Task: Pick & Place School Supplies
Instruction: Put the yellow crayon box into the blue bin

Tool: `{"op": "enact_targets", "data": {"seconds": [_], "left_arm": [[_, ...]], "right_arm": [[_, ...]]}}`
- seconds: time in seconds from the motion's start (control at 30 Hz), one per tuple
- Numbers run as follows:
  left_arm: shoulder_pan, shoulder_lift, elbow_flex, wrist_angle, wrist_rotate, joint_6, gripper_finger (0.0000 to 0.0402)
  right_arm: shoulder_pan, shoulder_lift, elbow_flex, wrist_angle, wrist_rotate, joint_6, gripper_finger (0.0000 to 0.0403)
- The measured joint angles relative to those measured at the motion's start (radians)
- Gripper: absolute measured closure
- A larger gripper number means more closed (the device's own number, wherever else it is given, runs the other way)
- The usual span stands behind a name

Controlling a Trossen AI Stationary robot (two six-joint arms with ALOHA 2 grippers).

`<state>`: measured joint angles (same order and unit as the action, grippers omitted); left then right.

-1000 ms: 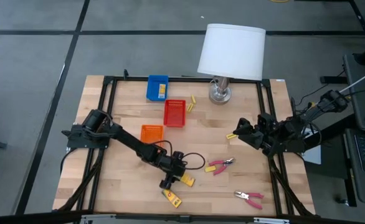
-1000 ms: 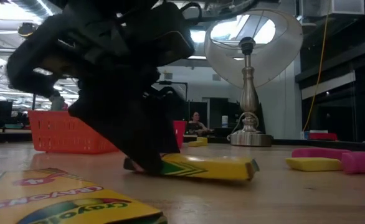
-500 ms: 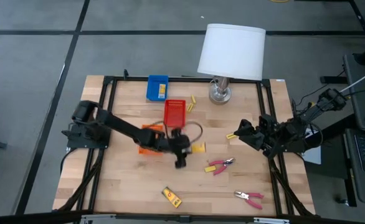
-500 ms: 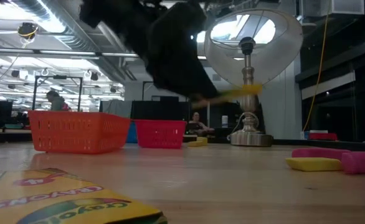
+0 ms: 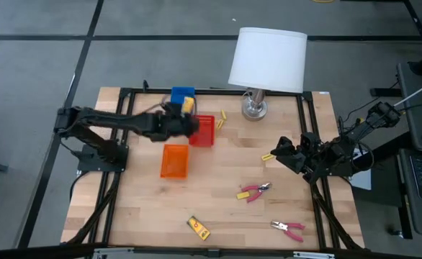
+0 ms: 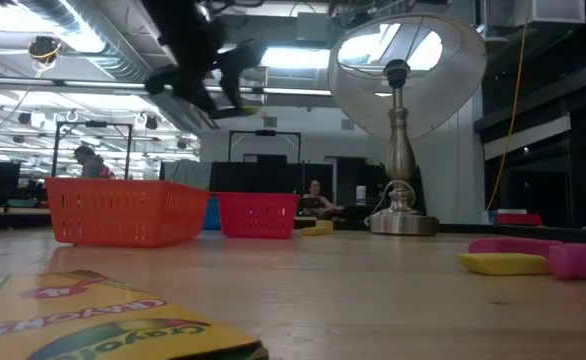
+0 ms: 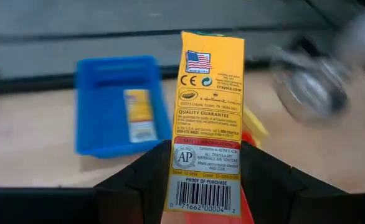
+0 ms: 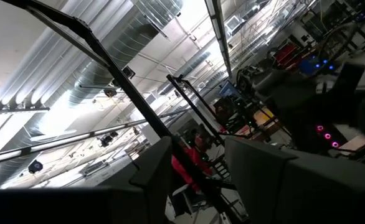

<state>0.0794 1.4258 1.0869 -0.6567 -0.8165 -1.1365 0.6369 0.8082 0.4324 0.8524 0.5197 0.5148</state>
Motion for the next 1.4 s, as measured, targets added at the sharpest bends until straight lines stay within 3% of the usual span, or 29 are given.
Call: {"op": "enact_targets", "data": {"seconds": [0.13,0.37,0.53,0.97,1.4], "left_arm": [[0.140,-0.004,0.000,-0.049,0.071,-0.116,0.0229],[0.379,0.077,0.000,0.078,0.307,0.156,0.0229],[0.479,0.157,0.000,0.115,0.415,0.222,0.0229],[0.499,0.303,0.000,0.270,0.487,0.215,0.0229],[0.497,0.308,0.000,0.300,0.467,0.222,0.0211]], "right_arm": [[0.000,0.000,0.000,0.000,0.023,-0.010,0.0247],[0.000,0.000,0.000,0.000,0.050,-0.026,0.0247],[0.000,0.000,0.000,0.001,0.058,-0.025,0.0247],[0.001,0.000,0.000,0.008,0.076,-0.025,0.0247],[0.002,0.000,0.000,0.022,0.067,-0.025,0.0247]]}}
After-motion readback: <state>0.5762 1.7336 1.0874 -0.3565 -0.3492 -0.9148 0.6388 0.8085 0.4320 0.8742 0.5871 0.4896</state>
